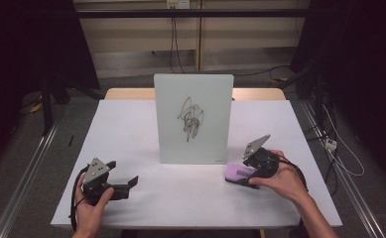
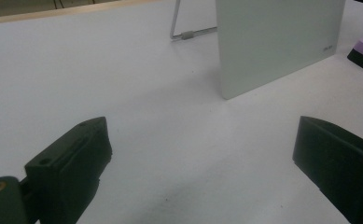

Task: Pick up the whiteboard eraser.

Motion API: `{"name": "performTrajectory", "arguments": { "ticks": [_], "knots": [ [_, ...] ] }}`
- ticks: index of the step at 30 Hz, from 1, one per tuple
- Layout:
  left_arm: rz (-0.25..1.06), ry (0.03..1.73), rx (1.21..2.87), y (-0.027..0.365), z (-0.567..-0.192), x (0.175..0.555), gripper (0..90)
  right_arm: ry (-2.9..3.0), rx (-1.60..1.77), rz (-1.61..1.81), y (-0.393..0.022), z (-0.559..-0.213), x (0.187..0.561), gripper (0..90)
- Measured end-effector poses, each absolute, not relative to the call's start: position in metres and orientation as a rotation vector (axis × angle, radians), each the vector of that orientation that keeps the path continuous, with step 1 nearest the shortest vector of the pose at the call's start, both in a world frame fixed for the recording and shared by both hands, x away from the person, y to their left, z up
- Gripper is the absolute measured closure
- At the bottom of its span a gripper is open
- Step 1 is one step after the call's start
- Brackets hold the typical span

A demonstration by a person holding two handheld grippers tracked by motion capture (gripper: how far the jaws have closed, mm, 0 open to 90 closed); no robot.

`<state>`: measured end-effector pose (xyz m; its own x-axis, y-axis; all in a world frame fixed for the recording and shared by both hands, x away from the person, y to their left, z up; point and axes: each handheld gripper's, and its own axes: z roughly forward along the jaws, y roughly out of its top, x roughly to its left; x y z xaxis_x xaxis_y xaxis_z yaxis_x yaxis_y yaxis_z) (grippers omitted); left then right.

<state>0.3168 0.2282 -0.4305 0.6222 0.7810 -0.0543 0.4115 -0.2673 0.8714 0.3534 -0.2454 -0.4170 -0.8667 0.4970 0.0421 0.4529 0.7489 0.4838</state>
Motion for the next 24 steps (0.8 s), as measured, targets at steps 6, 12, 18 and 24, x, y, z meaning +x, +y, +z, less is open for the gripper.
{"name": "performTrajectory", "arguments": {
  "ticks": [6, 12, 18, 24],
  "knots": [
    [0.477, 0.947, 1.903, 0.2268, -0.4311, 0.3174, 4.2, 2.879, 0.733, 0.703, -0.2433, -0.4193, 0.3546, 29.8],
    [0.476, 0.947, 1.902, 0.2268, -0.4311, 0.3173, 4.2, 2.902, 0.678, 0.648, -0.2404, -0.4208, 0.3562, 34.6],
    [0.481, 0.949, 1.895, 0.2269, -0.4312, 0.3175, 4.2, 2.907, 0.632, 0.59, -0.236, -0.4206, 0.355, 39.8],
    [0.477, 0.949, 1.896, 0.2266, -0.4319, 0.3181, 4.2, 2.905, 0.625, 0.584, -0.2353, -0.4202, 0.3538, 40.7]
  ]
}}
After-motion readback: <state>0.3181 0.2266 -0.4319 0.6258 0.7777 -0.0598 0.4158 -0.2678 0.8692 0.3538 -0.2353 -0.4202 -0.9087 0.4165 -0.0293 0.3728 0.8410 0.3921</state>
